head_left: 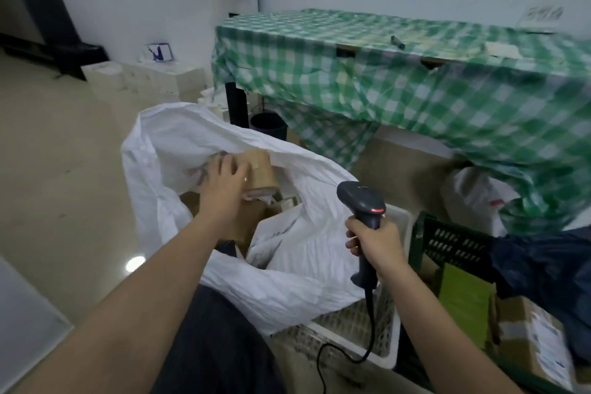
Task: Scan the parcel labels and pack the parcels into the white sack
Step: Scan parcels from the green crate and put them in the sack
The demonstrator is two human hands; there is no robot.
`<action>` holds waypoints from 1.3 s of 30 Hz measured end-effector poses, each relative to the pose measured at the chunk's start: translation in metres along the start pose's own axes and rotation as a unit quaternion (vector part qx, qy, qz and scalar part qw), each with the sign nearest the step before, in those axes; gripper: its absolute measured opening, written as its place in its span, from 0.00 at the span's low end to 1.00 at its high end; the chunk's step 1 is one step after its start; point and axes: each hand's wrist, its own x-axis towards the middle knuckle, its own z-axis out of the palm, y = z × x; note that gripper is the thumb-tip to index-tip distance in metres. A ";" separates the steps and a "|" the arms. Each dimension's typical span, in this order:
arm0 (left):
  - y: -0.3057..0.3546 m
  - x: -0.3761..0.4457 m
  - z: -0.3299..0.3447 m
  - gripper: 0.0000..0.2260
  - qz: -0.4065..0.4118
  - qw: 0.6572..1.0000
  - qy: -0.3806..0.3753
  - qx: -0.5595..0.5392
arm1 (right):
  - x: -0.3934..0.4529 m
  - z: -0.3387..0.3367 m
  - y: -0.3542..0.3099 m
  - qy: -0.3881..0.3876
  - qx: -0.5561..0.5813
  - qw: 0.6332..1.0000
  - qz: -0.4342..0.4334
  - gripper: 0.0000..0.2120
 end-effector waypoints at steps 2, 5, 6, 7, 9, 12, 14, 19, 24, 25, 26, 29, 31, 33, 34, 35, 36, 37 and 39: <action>-0.002 0.009 0.007 0.35 -0.065 0.992 -0.107 0.001 | 0.005 0.003 0.001 -0.010 0.008 1.000 0.007 0.05; 0.021 0.008 0.015 0.30 -0.046 0.987 -0.114 -0.105 | 0.012 -0.012 0.007 -0.001 0.012 1.000 0.018 0.05; 0.033 0.005 0.016 0.26 -0.019 0.986 -0.089 -0.140 | 0.013 -0.022 0.010 0.009 0.008 1.000 0.023 0.05; 0.046 -0.001 0.016 0.23 0.007 0.983 -0.068 -0.169 | 0.013 -0.032 0.015 0.020 0.006 0.999 0.027 0.05; 0.077 -0.011 0.015 0.18 0.051 0.971 -0.052 -0.227 | 0.008 -0.056 0.025 0.043 0.011 0.998 0.041 0.05; 0.133 -0.026 0.009 0.15 0.091 0.947 -0.061 -0.301 | -0.006 -0.101 0.043 0.088 0.026 0.993 0.073 0.06; 0.174 -0.035 0.008 0.15 0.122 0.931 -0.080 -0.335 | -0.014 -0.135 0.055 0.126 0.035 0.987 0.099 0.07; 0.282 -0.054 0.016 0.17 0.190 0.892 -0.151 -0.382 | -0.024 -0.216 0.085 0.216 0.063 0.964 0.139 0.04; 0.372 -0.071 0.060 0.18 0.201 0.859 -0.255 -0.395 | -0.019 -0.281 0.112 0.296 0.070 0.943 0.133 0.05; 0.386 -0.072 0.073 0.18 0.194 0.856 -0.280 -0.389 | -0.013 -0.291 0.119 0.300 0.079 0.941 0.135 0.06; 0.399 -0.073 0.087 0.19 0.186 0.853 -0.303 -0.382 | -0.005 -0.301 0.127 0.304 0.083 0.939 0.138 0.06; 0.430 -0.078 0.130 0.23 0.160 0.851 -0.362 -0.346 | 0.021 -0.328 0.150 0.302 0.077 0.938 0.154 0.06; 0.444 -0.082 0.156 0.28 0.140 0.856 -0.392 -0.308 | 0.031 -0.337 0.150 0.290 0.081 0.941 0.153 0.04; 0.456 -0.087 0.179 0.34 0.119 0.859 -0.417 -0.273 | 0.042 -0.349 0.155 0.301 0.096 0.936 0.153 0.04; 0.462 -0.089 0.190 0.37 0.110 0.861 -0.427 -0.255 | 0.045 -0.354 0.157 0.311 0.109 0.931 0.159 0.03; 0.468 -0.091 0.199 0.39 0.105 0.863 -0.435 -0.234 | 0.048 -0.359 0.160 0.322 0.121 0.925 0.163 0.03; 0.474 -0.094 0.207 0.41 0.104 0.865 -0.442 -0.212 | 0.048 -0.363 0.162 0.329 0.129 0.921 0.168 0.03; 0.480 -0.096 0.214 0.43 0.104 0.867 -0.449 -0.191 | 0.048 -0.365 0.163 0.329 0.134 0.919 0.171 0.03; 0.492 -0.103 0.225 0.47 0.099 0.867 -0.464 -0.154 | 0.048 -0.366 0.166 0.315 0.125 0.924 0.177 0.02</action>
